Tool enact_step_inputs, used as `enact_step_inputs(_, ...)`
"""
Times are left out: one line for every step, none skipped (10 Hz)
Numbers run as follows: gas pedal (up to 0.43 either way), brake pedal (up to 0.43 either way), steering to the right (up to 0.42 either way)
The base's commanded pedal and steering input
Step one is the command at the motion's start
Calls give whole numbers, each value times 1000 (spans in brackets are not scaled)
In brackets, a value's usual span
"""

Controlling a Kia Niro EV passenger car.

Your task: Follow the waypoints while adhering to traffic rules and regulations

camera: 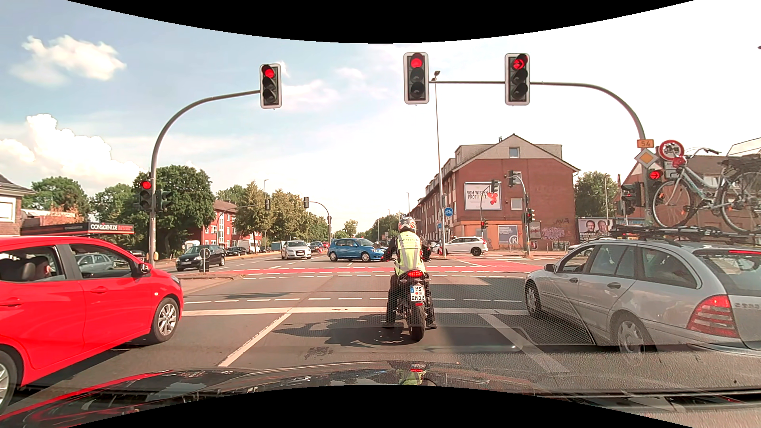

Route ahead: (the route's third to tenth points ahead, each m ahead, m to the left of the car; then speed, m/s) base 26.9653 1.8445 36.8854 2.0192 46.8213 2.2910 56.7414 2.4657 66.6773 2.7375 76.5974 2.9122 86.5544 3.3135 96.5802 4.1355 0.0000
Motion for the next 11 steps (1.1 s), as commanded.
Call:
enact_step_inputs(0, 0, 10)
enact_step_inputs(0, 0, 10)
enact_step_inputs(0, 0, 10)
enact_step_inputs(0, 0, 10)
enact_step_inputs(0, 0, 10)
enact_step_inputs(0, 0, 10)
enact_step_inputs(0, 0, 10)
enact_step_inputs(0, 0, 10)
enact_step_inputs(0, 0, 10)
enact_step_inputs(0, 0, 10)
enact_step_inputs(0, 0, 10)
